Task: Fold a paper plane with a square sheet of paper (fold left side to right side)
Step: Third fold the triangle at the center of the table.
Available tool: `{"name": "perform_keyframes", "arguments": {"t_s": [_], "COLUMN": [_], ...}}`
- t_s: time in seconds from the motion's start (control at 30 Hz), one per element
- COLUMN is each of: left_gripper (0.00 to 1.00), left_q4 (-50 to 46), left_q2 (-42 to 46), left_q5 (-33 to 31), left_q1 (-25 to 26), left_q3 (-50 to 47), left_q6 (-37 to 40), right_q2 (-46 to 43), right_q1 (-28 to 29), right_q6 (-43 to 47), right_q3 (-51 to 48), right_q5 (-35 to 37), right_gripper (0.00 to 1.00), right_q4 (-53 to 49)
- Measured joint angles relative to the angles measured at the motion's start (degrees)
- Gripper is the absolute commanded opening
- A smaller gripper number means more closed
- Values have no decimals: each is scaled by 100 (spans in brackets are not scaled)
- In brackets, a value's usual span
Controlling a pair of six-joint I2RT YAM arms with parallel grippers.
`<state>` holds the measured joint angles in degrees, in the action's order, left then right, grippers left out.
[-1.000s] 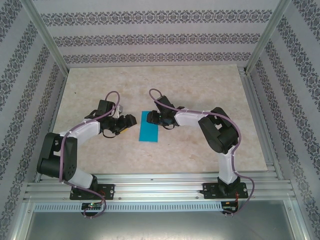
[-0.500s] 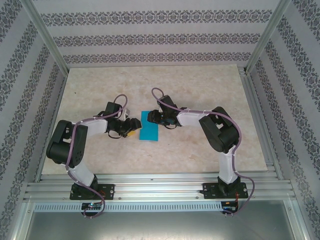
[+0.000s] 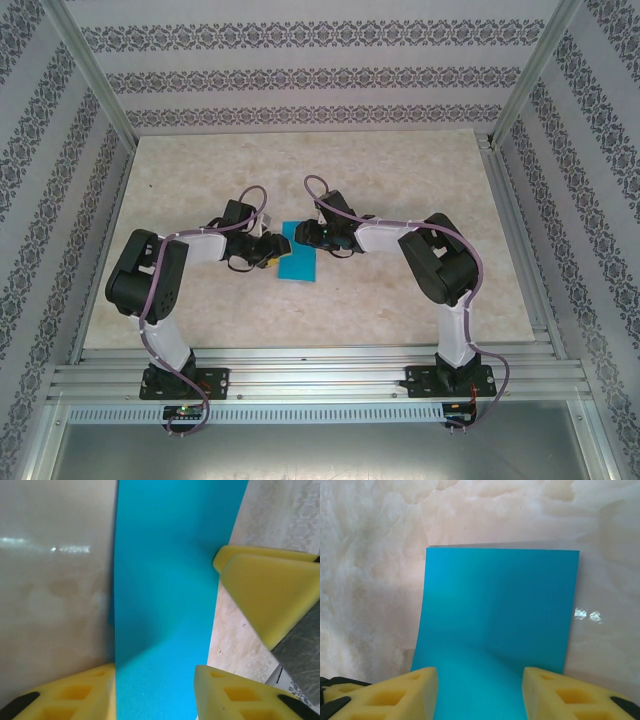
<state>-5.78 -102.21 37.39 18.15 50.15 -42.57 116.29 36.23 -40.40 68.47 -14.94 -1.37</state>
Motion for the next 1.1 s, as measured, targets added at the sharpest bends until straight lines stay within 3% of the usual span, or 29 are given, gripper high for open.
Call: {"name": "perform_keyframes", "arguments": {"t_s": [0.33, 0.63, 0.9, 1.1], "left_gripper": [34, 2, 0, 0], "left_q4": [7, -22, -50, -149], "left_q2": [-420, -684, -702, -702], "left_q5": [-66, -107, -101, -42], "left_q1": [-2, 0, 7, 70], "left_q3": [468, 763, 763, 763], "left_q6": [4, 55, 42, -7], "right_q2": [-9, -146, -1434, -2367], "right_q1": [0, -24, 9, 1093], "right_q6": [33, 151, 640, 990], "right_q3": [-9, -199, -752, -1357], "right_q5": [0, -20, 127, 702], "right_gripper": [48, 50, 59, 62], "right_q4": [2, 96, -313, -286]}}
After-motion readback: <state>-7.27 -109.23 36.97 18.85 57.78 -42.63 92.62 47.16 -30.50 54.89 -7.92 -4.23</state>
